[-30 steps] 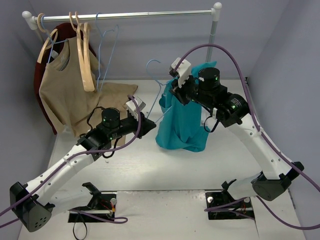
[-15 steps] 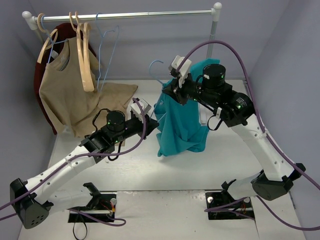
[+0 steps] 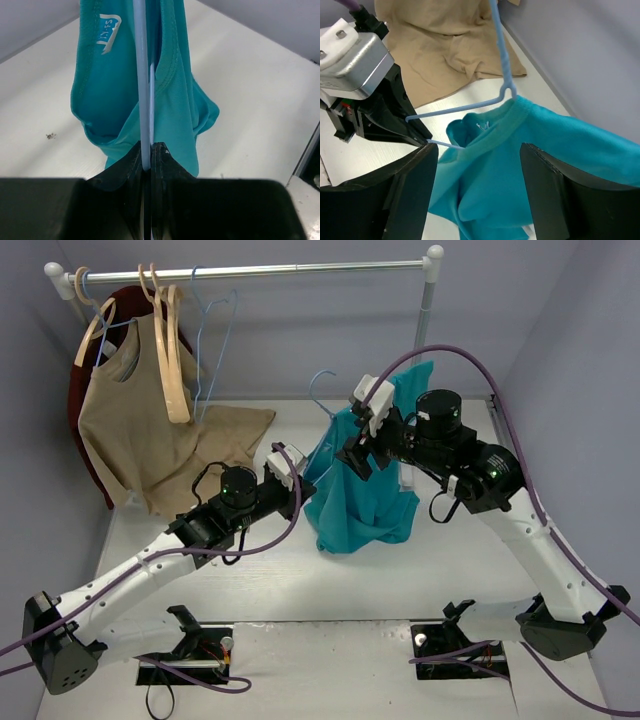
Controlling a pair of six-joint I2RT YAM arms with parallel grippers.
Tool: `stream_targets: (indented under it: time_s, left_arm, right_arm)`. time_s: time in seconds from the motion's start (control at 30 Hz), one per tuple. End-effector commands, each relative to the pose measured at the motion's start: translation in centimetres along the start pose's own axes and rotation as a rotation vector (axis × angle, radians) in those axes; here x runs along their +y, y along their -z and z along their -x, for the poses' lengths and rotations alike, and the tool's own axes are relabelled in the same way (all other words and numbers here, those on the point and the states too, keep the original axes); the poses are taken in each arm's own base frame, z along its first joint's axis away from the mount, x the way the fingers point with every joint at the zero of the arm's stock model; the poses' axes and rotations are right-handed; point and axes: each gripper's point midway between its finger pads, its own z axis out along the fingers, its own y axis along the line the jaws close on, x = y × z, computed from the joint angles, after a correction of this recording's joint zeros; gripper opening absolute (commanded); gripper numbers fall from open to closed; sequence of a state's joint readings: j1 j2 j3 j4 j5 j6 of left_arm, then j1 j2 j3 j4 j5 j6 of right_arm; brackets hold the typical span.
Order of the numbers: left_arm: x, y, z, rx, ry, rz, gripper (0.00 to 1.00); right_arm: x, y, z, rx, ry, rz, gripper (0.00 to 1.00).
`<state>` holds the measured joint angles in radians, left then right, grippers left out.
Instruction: Place the t-shirt on the hanger
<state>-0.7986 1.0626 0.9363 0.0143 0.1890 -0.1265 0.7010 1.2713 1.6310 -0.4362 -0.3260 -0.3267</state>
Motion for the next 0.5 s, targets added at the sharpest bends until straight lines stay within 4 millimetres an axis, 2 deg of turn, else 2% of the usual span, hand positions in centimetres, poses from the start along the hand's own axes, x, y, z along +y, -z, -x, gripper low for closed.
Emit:
stream_targets:
  time_s: [0.0,0.13,0.17,0.23,0.27,0.37,0.4,0.47]
  left_arm:
    - [0.3,0.5,3.8,-0.157,-0.055,0.019,0.0]
    - [-0.2,0.3,3.2,-0.168,-0.06,-0.009,0.0]
    - [-0.2,0.3,2.8,-0.163,-0.061,-0.013,0.0]
    - [-0.4,0.3,2.5,-0.159,-0.064,-0.025,0.0]
    - [-0.5,0.3,2.4,-0.158,-0.065,-0.031,0.0]
    - [-0.5,0.5,1.9,-0.15,-0.073,-0.037,0.0]
    - [-0.6,0.6,1.9,-0.15,-0.076,-0.038,0.0]
    - [-0.5,0.8,2.1,-0.158,-0.081,-0.035,0.0]
  right_arm:
    - [-1.4,1.6,2.5,-0.054,0.083,-0.055,0.68]
    - [-2.5,2.0,2.3,-0.037,0.139,-0.068,0.71]
    - [-3.6,2.5,2.0,-0.035,0.18,-0.078,0.75]
    - [-3.7,3.0,1.9,-0.058,0.223,-0.009,0.8]
    - [-5.6,3.6,1.4,-0.045,0.245,-0.043,0.82]
    - [-7.1,4.1,1.3,-0.014,0.346,-0.052,0.82]
    - [-6.9,4.0,0.2,0.031,0.347,-0.018,0.82]
    - [-7.7,3.2,-0.6,0.07,0.379,0.007,0.81]
